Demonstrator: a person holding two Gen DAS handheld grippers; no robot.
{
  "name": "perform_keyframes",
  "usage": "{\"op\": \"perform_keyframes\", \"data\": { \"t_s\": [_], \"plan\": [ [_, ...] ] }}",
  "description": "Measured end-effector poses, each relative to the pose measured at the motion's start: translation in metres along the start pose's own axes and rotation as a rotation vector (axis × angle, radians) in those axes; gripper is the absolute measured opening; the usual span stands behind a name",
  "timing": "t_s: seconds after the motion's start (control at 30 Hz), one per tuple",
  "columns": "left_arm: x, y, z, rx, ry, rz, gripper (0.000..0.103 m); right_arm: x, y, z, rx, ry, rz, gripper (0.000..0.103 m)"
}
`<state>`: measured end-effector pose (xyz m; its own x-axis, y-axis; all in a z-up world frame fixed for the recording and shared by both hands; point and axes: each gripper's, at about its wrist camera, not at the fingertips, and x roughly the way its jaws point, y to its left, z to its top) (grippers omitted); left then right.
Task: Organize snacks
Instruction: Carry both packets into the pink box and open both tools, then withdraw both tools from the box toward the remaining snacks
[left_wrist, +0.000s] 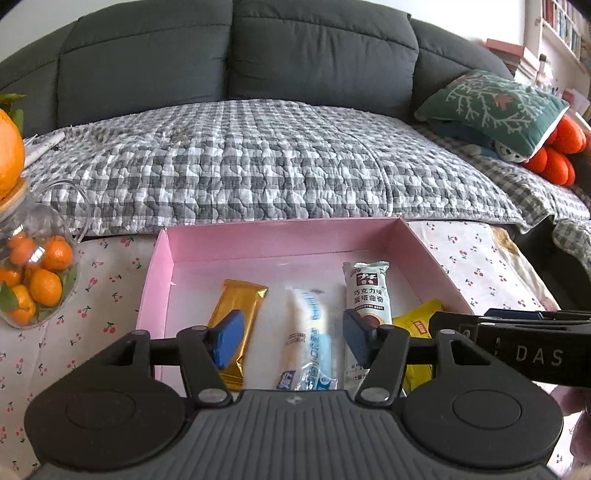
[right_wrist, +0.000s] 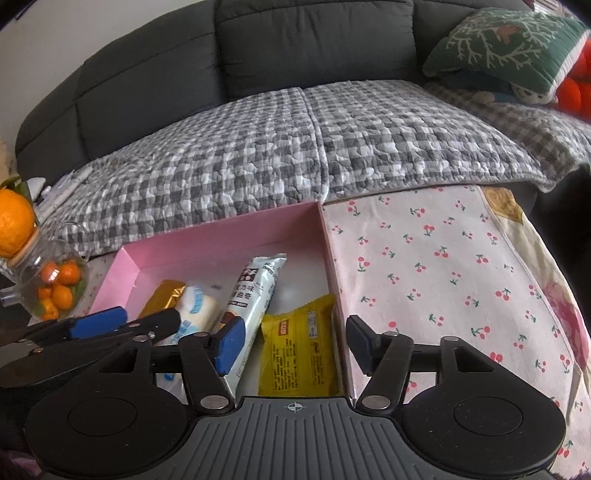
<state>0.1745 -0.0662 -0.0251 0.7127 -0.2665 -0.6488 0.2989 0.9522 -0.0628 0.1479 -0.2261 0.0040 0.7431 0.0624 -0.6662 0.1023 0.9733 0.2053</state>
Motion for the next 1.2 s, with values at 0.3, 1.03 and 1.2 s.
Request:
{"op": "perform_keyframes", "data": {
  "t_s": [0.3, 1.03, 1.2],
  "plan": [
    [-0.011, 0.003, -0.001, 0.016, 0.015, 0.022, 0.069, -0.01, 0.002, 0.0, 0.004, 0.002, -0.006, 0.073],
    [-0.07, -0.001, -0.018, 0.06, 0.11, 0.068, 0.099, -0.064, 0.013, -0.021, -0.098, 0.12, -0.014, 0.088],
    [-0.083, -0.001, -0.03, 0.066, 0.144, 0.064, 0.102, -0.078, 0.018, -0.034, -0.14, 0.139, -0.009, 0.092]
  ]
}}
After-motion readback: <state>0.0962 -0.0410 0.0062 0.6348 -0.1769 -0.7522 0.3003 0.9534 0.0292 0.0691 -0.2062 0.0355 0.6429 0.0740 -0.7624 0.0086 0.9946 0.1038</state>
